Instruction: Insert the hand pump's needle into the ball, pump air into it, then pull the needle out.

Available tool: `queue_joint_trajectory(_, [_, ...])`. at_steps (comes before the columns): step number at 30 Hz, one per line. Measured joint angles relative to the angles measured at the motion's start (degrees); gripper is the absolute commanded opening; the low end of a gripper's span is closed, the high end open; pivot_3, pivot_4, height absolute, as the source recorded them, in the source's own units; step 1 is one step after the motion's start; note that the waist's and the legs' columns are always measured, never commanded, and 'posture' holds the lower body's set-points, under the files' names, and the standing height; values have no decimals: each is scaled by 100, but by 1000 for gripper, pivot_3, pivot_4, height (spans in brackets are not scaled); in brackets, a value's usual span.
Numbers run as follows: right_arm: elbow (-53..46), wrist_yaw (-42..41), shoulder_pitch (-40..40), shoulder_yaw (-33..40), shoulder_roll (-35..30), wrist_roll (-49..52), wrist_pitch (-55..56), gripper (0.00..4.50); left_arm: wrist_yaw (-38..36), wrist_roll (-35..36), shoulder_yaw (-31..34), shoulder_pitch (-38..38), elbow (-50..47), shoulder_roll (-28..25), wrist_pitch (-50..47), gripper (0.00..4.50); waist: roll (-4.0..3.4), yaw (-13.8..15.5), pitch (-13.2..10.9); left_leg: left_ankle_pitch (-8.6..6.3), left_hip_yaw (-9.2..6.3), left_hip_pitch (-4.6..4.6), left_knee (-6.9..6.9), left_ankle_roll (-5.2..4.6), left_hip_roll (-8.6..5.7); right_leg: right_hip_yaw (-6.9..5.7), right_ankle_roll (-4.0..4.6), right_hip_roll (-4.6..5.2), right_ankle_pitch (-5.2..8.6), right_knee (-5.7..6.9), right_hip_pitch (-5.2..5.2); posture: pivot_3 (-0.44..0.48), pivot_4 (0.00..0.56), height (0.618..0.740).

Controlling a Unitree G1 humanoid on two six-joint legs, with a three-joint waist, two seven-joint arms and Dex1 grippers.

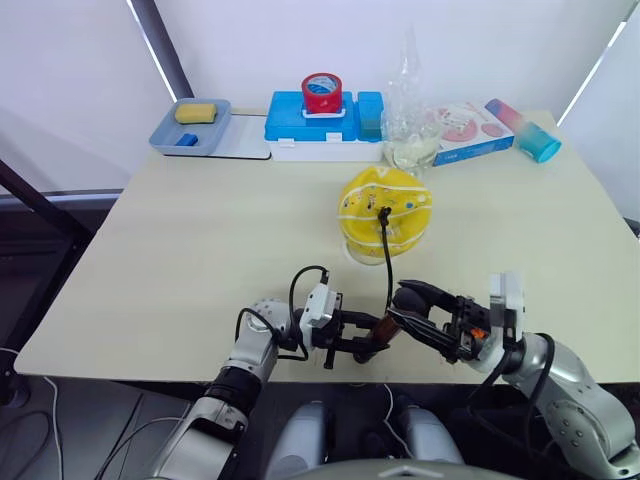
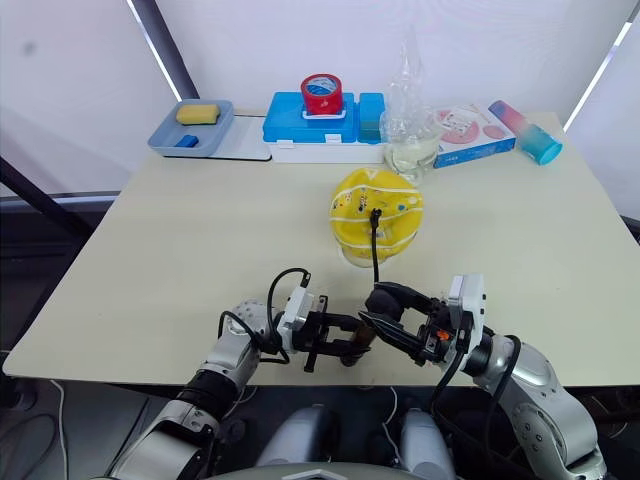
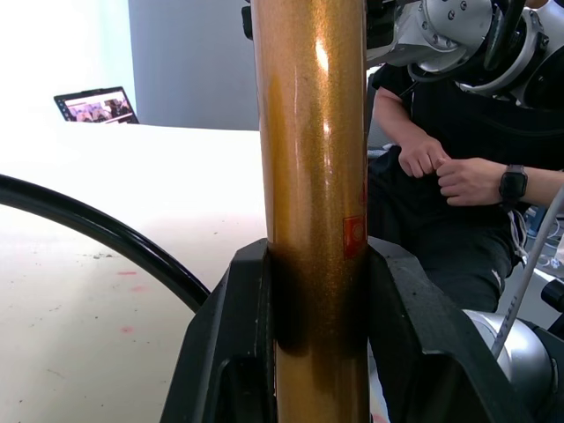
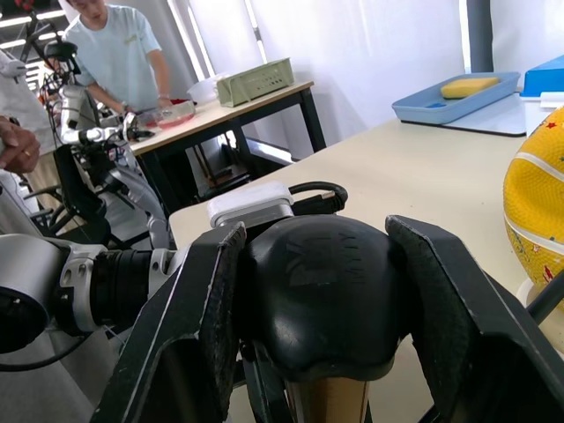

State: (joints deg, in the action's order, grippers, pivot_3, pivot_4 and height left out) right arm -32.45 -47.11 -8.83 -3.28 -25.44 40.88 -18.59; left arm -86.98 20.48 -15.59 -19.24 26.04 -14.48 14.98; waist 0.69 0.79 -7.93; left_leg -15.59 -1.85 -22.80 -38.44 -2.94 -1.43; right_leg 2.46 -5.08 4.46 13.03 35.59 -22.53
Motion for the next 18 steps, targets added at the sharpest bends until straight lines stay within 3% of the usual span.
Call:
queue_joint_trajectory(7, [7, 21, 17, -26, 14, -11, -12, 2016, -33, 11, -9, 0, -201, -93, -538, 909, 0, -2, 0, 0, 0, 1, 0, 0, 0, 0, 0, -2, 0, 2, 0, 0, 150, 737])
queue_joint_trajectory(8, [7, 21, 17, -26, 10, -9, -16, 2016, -36, 11, -10, 0, -211, -96, -576, 1709, 0, -2, 0, 0, 0, 1, 0, 0, 0, 0, 0, -2, 0, 2, 0, 0, 150, 737])
queue_joint_trajectory(10, [5, 18, 19, -25, -18, 0, -26, 2016, -36, 9, -15, -4, -223, -100, -677, 2066, 0, -2, 0, 0, 0, 1, 0, 0, 0, 0, 0, -2, 0, 2, 1, 0, 150, 737])
queue_joint_trajectory(11, [-23, -17, 30, -38, -71, 0, -27, 2016, -32, 5, -17, -8, -218, -123, -800, 2759, 0, -4, 0, 0, 0, 1, -1, 0, 0, 0, -1, -3, 0, 3, 1, 0, 150, 737])
queue_joint_trajectory(13, [-44, -66, 55, -33, -175, 4, -39, 2016, -32, 5, -12, -27, -219, -188, -948, 2923, 0, -2, 0, 1, -1, 2, -2, 0, 0, 0, 0, -4, 0, 5, 1, 0, 150, 737])
queue_joint_trajectory(14, [-78, -106, 87, -32, -273, 3, -73, 2016, -38, 5, -11, -59, -223, -233, -1003, 3558, 0, -2, 0, 1, -1, 2, -3, 0, 0, 0, 0, -4, 0, 5, 1, 0, 150, 737])
queue_joint_trajectory(17, [-125, -156, 122, -29, -427, -16, -77, 2016, -90, 4, -11, -82, -304, -374, -1063, 4340, 0, -7, 0, 1, -1, 2, -4, 0, 0, 0, 0, -4, 0, 5, 1, 0, 150, 737])
queue_joint_trajectory(18, [-153, -174, 139, -22, -502, -18, -79, 2016, -109, 4, -1, -97, -334, -470, -1075, 4340, 0, -8, 0, 1, -1, 2, -4, 1, 1, 0, 0, -5, 0, 5, 1, 0, 150, 737])
